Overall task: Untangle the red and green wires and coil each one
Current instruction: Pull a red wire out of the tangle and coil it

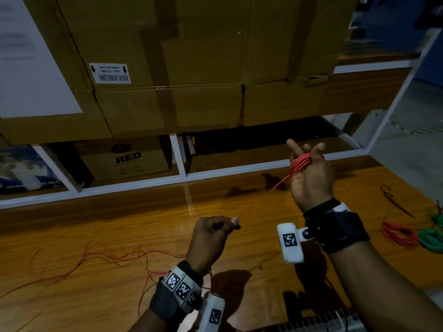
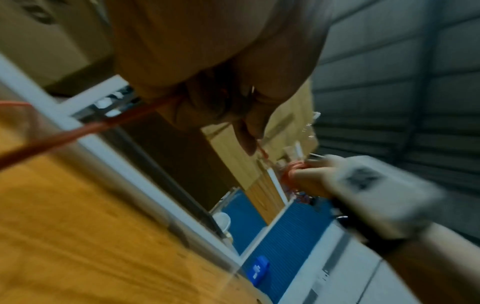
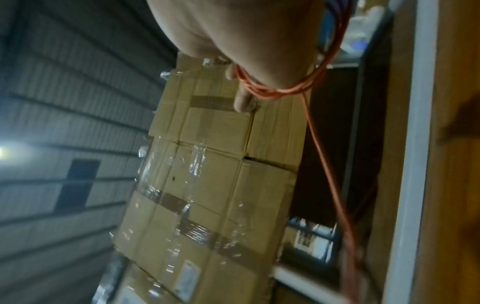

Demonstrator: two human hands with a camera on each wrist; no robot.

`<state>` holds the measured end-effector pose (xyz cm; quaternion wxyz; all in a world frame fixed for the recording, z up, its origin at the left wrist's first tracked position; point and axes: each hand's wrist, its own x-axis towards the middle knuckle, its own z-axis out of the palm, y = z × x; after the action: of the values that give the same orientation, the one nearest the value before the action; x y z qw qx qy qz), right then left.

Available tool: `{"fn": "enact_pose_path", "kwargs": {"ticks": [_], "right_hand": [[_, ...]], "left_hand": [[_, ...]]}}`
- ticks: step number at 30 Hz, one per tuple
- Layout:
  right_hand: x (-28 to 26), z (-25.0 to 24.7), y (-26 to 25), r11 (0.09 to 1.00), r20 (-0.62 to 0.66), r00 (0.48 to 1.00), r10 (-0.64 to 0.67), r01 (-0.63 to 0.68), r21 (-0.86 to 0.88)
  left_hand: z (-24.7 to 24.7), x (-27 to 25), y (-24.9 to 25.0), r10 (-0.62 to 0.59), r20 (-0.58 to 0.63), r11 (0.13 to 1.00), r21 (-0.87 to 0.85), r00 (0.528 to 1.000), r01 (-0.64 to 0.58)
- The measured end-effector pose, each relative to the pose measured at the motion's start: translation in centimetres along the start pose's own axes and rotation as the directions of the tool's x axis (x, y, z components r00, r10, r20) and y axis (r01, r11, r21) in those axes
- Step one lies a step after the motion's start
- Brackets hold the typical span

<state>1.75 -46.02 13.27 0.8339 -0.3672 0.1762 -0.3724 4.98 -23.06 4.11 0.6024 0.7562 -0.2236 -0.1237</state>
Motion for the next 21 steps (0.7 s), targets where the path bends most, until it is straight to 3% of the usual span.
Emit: {"fn": "enact_pose_path", "kwargs": {"ticks": [1,2,4,5,6,8,9,11,14,18,21], "right_hand": [[0.3,-0.2,0.5,0.975,-0.013,0.998,-0.065,0.061,-0.213],[0.7,-0.6,1.3,0.877,0.014,0.991,-0.132,0.123,-0.464],[1.2,-1.9,2.9,0.472,0.23,0.956,-0.183,0.291,-0.833],[1.4,-2.6,3.6,0.253,0.374,0.917,-0.136,0.397,-0.882],[1.5,-3.4,4.4,0.103,0.483,0.874,-0.043,0.485,-0.868],[1.2,-4.5,5.4,0.015,0.558,0.797,0.232,0.57,-0.821],[0.7,-4.8,5.6,0.031,0.541,0.748,0.384,0.576,-0.817],[-0.8,-4.9,5.6,0.148,0.474,0.631,0.614,0.498,-0.855],[-3.0,-4.5,5.1,0.405,0.505,0.486,0.713,0.303,-0.863],[-4.5,-3.8,5.3,0.631,0.637,0.385,0.668,0.163,-0.759],[-4.8,-3.4,5.9,0.64,0.618,0.397,0.679,0.094,-0.763]], "left_hand": [[0.2,0.1,-0.2,0.02,0.015,0.999,0.047,1.0,-0.021],[0.2,0.2,-0.2,0.026,0.011,0.998,0.055,1.0,-0.027],[0.1,0.6,0.0,0.022,-0.036,0.999,0.028,0.999,-0.021],[-0.1,0.7,0.3,0.024,-0.048,1.0,0.006,0.999,-0.024],[-0.4,0.8,0.6,0.036,-0.046,0.999,-0.01,0.998,-0.036],[-1.1,1.1,1.4,0.054,-0.038,0.998,-0.035,0.998,-0.055],[-1.4,1.3,1.7,0.063,-0.039,0.997,-0.05,0.997,-0.065],[-2.0,2.0,2.1,0.08,-0.062,0.994,-0.069,0.995,-0.085],[-2.3,3.0,2.1,0.1,-0.094,0.991,-0.079,0.99,-0.108],[-1.9,3.5,2.0,0.083,-0.088,0.991,-0.101,0.993,-0.092],[-1.4,3.5,2.3,0.087,-0.042,0.979,-0.181,0.995,-0.093]]}}
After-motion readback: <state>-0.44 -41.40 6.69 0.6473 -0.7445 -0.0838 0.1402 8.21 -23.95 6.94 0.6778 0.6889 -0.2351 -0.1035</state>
